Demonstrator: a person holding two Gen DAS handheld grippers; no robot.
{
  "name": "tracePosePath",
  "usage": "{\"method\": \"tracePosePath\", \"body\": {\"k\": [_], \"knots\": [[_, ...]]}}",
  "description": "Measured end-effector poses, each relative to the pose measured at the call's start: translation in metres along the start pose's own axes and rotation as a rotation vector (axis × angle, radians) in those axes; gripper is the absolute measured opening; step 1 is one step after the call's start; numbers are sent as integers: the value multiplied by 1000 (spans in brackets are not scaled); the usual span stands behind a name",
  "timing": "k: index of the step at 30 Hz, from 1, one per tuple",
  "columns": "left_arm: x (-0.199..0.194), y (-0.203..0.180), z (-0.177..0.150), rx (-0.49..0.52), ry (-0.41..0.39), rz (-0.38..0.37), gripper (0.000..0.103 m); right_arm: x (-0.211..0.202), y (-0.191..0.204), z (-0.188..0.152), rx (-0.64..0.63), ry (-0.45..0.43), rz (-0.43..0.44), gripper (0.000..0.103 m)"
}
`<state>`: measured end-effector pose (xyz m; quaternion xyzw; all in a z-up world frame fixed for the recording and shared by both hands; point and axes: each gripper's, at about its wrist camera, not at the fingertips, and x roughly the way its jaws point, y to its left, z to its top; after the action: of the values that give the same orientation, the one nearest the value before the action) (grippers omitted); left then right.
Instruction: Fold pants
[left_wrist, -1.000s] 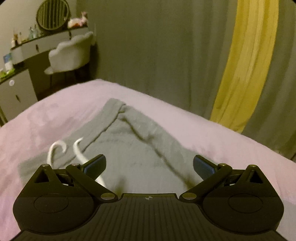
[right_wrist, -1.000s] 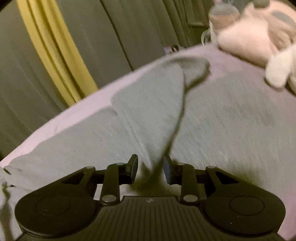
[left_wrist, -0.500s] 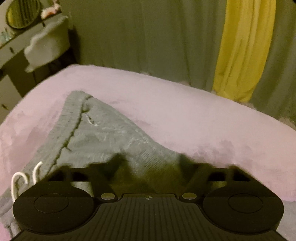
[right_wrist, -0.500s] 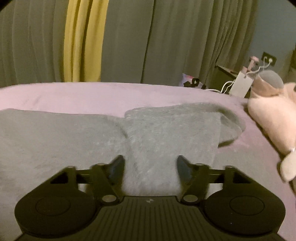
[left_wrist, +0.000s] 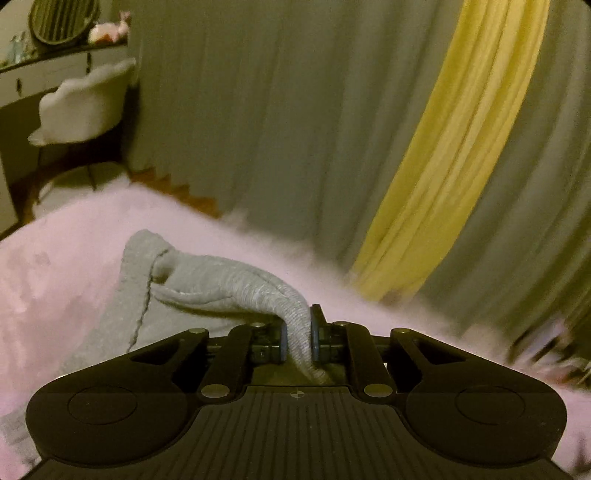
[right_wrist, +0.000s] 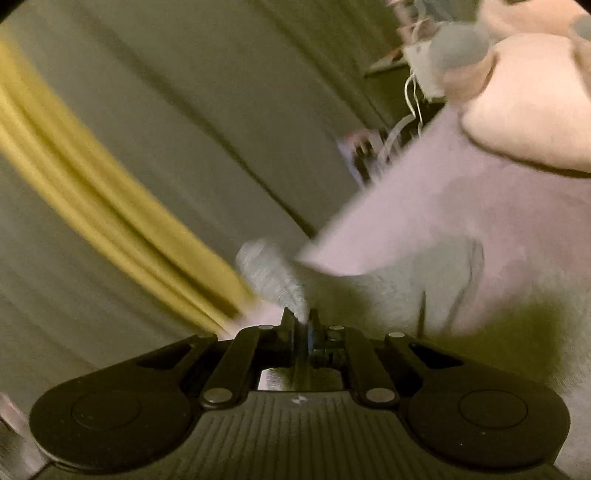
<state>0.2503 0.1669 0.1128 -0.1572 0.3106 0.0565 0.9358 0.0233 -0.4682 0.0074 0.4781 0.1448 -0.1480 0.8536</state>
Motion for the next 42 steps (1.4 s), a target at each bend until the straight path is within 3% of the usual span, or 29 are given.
{"method": "tracePosePath", "body": {"k": [2, 4, 6, 8, 12, 13, 15, 19, 22, 29, 33, 37, 42], "knots": [[-47, 14, -13, -14, -83, -66, 14, -40, -12, 20, 105, -56, 106, 6], [-85, 34, -42, -11, -125, -83, 15, -79, -32, 29, 138, -105, 139, 6], [-101, 52, -77, -1, -104, -64, 16, -112, -62, 24, 95, -122, 51, 6], [-102, 70, -126, -10, -45, -61, 16, -127, -93, 7, 43, -86, -70, 6], [-70, 86, -196, 17, 155, 41, 16, -104, -172, -40, 135, 148, -383, 6], [-60, 92, -204, -5, 205, 61, 16, -98, -184, -49, 160, 176, -415, 6], [-53, 103, -209, -55, 221, 76, 21, -100, -179, -53, 150, 161, -418, 6], [-57, 109, -198, -152, 166, 64, 45, -88, -149, -51, -13, 179, -447, 12], [-48, 123, -192, -183, 158, 90, 51, -86, -154, -64, -4, 202, -467, 16], [-45, 151, -193, -306, 194, 94, 40, -85, -162, -61, 43, 195, -449, 16], [-42, 155, -195, -299, 211, 103, 24, -88, -158, -64, 19, 194, -457, 14], [-41, 155, -189, -296, 205, 114, 18, -95, -156, -60, 39, 184, -447, 9], [-53, 154, -186, -291, 202, 115, 16, -113, -157, -51, 122, 156, -373, 7]]}}
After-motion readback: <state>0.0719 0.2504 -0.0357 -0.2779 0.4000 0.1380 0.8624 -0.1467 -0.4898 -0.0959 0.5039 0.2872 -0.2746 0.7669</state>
